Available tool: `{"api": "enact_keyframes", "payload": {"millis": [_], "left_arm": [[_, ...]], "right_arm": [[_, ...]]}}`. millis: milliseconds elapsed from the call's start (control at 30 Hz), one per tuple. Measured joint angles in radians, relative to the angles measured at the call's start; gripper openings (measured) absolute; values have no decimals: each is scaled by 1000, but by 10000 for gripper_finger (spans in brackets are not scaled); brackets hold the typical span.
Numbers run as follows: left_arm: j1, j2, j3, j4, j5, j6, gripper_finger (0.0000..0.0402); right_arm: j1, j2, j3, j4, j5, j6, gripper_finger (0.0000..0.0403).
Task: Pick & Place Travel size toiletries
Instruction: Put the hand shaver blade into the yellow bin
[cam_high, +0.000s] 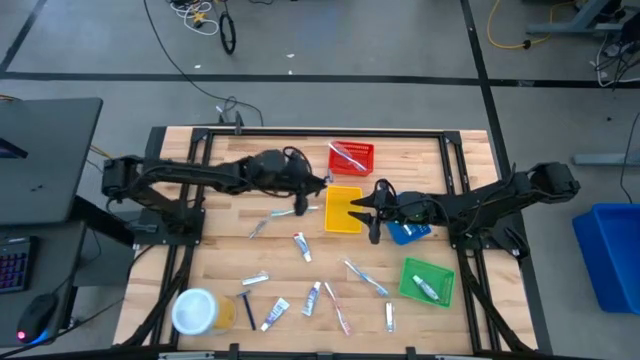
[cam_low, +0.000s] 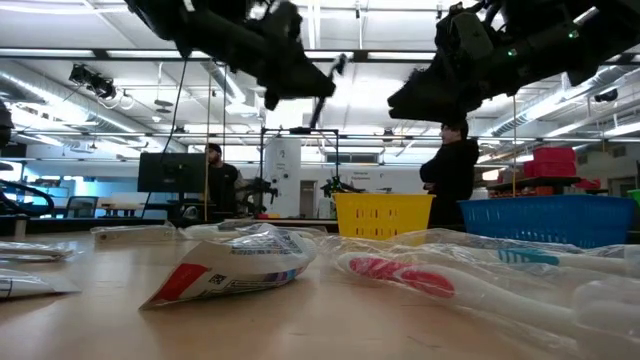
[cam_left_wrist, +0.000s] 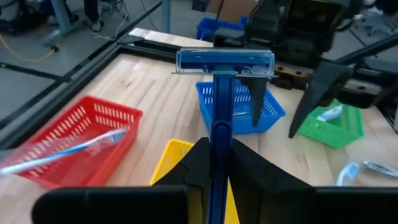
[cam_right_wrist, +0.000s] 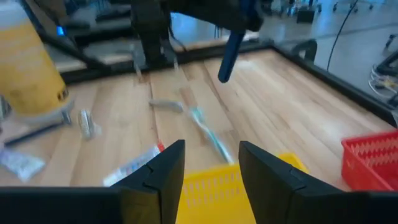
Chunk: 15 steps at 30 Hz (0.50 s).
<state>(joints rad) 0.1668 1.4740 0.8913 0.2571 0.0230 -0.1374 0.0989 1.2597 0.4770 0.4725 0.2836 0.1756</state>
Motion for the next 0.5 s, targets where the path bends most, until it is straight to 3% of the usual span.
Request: {"api": "enact_keyframes", "payload": {"millis": [267,500], "left_arm": [[-29,198,3,203,-84,-176,46],[-45,351,68,209,-63,-223,56]], "right_arm": [[1,-118,-1,-263,1,33,155],[-2,-189,-1,-356,77,20,155]]}}
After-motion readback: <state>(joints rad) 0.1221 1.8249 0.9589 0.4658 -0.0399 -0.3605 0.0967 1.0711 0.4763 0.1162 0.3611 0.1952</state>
